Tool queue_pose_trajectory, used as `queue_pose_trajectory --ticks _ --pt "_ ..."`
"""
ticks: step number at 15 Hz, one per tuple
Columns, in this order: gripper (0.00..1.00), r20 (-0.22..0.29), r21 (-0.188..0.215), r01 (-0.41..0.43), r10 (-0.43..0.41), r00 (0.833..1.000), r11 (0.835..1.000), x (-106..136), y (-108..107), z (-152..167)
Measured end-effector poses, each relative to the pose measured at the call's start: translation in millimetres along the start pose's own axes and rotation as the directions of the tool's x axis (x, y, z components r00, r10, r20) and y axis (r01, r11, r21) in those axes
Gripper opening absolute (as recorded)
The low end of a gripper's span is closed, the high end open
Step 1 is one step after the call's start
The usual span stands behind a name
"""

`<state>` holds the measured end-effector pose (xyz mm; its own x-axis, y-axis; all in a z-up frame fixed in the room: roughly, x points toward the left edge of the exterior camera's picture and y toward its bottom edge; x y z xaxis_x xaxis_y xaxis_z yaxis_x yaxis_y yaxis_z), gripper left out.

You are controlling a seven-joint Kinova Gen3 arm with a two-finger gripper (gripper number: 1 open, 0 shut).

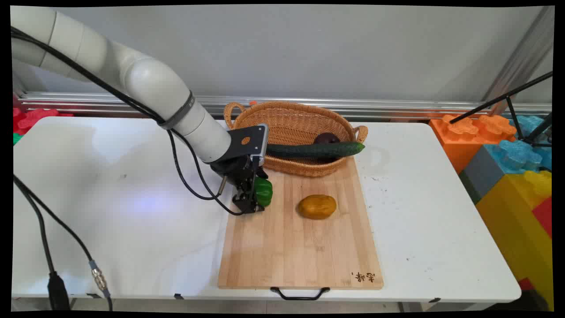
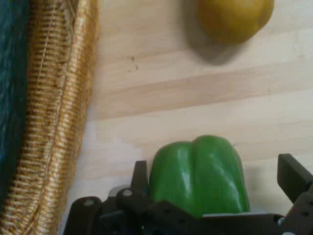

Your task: Pick up the cucumber from the vegetable basket

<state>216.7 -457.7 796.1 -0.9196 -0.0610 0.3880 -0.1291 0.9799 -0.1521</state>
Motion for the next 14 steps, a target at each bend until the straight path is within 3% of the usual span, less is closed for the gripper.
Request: queue_pose_trajectory --ticks 9,14 --pt "1.00 -0.013 -0.039 -0.035 0.034 0.999 0.999 6.9 -4.0 -19.0" --pt "1.00 -0.028 0.011 -0.069 0.069 0.997 0.998 25.7 -21.5 -37.9"
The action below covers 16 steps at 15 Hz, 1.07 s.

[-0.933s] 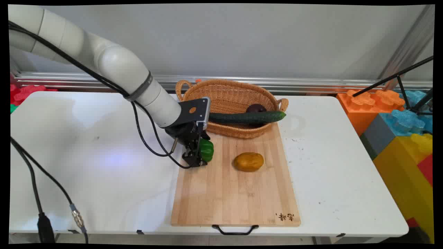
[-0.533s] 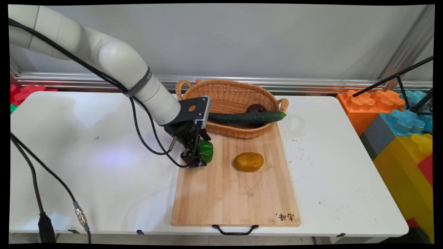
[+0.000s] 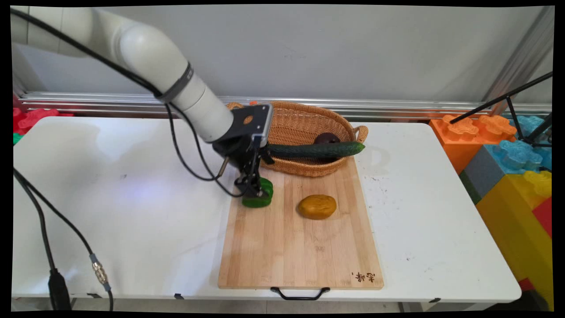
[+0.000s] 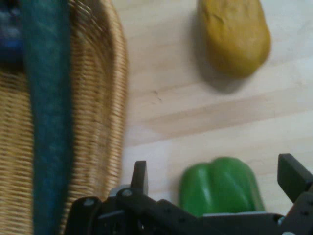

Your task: Pick up the cucumber from the vegetable basket

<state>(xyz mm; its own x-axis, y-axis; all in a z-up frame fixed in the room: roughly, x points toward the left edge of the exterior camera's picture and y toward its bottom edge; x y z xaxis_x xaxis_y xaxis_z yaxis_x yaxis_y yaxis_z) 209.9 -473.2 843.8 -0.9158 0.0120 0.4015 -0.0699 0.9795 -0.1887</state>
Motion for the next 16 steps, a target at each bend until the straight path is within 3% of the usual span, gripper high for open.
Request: queue_pose_trajectory --ticks 4,8,11,16 --pt "1.00 -0.004 0.052 -0.041 0.042 0.999 0.998 15.3 -22.4 -8.2" --pt "1.00 0.007 0.123 -0.088 0.088 0.996 0.988 30.4 -64.6 -9.9" --pt "1.00 0.015 0.120 -0.085 0.084 0.996 0.989 33.4 -88.3 5.3" --pt "1.00 0.015 0.066 -0.032 0.031 0.999 0.997 26.0 -117.9 63.8"
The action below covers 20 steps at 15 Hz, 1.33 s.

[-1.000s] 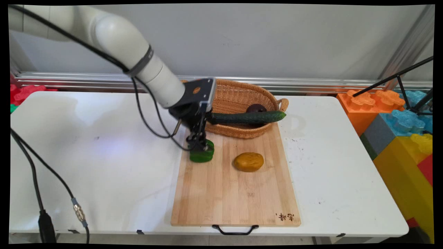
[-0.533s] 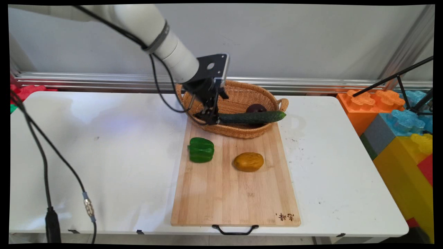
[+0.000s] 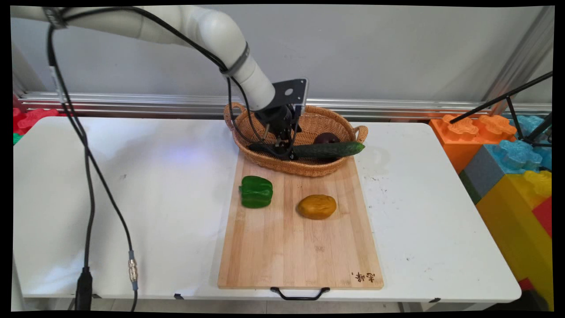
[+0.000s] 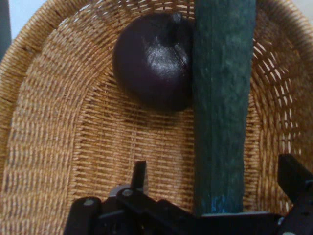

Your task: Pick up the cucumber from the vegetable basket, then place the picked object on the cutting board

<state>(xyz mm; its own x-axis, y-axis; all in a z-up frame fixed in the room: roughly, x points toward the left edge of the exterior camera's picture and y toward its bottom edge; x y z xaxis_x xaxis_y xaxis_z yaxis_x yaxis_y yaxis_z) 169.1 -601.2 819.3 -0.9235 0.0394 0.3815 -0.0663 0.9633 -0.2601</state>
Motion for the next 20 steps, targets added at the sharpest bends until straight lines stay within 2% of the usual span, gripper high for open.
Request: queue_pose_trajectory --ticks 5,6,12,15,20 --pt "1.00 -0.012 -0.014 0.034 -0.034 0.999 0.999 -0.1 -4.8 26.0" --pt "0.00 -0.016 -0.014 0.039 -0.039 0.999 0.999 0.8 -5.2 28.8" --pt "0.00 -0.023 0.002 0.071 -0.071 0.997 0.998 8.2 -2.1 22.1" --pt "0.00 -0.032 0.034 0.094 -0.093 0.995 0.995 14.7 1.4 4.9" --pt "0.00 -0.063 0.128 0.148 -0.140 0.988 0.981 31.4 13.2 -42.2"
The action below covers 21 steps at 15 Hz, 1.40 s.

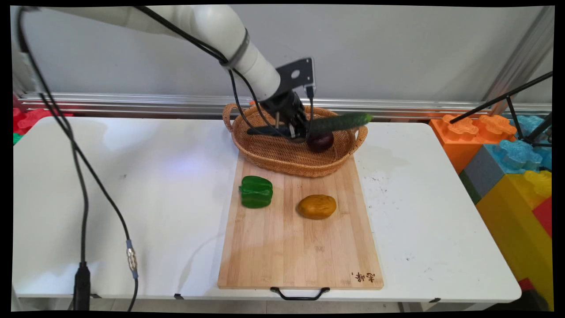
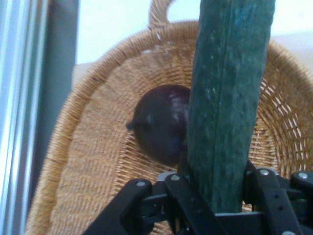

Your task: Place the picked object on the cutting board

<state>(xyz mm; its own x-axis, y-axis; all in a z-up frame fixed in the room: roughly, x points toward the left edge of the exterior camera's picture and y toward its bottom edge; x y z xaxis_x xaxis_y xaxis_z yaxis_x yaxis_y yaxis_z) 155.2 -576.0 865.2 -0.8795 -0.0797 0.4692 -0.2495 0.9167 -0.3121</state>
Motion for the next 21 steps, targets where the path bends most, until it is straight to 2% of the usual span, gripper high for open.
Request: queue_pose_trajectory --ticks 3,8,15,18,21 --pt "0.00 -0.018 0.032 0.018 -0.017 1.000 0.999 13.0 12.4 -31.4" --pt "0.00 -0.049 0.011 0.030 -0.029 0.998 1.000 32.7 43.6 -64.2" --pt "0.00 -0.064 -0.114 0.058 -0.065 0.996 0.992 52.1 125.0 -110.4" --pt "0.00 -0.043 -0.168 0.078 -0.086 0.995 0.983 49.2 159.6 -120.2" --pt "0.00 -0.010 -0.201 0.101 -0.105 0.994 0.974 41.1 187.0 -120.2"
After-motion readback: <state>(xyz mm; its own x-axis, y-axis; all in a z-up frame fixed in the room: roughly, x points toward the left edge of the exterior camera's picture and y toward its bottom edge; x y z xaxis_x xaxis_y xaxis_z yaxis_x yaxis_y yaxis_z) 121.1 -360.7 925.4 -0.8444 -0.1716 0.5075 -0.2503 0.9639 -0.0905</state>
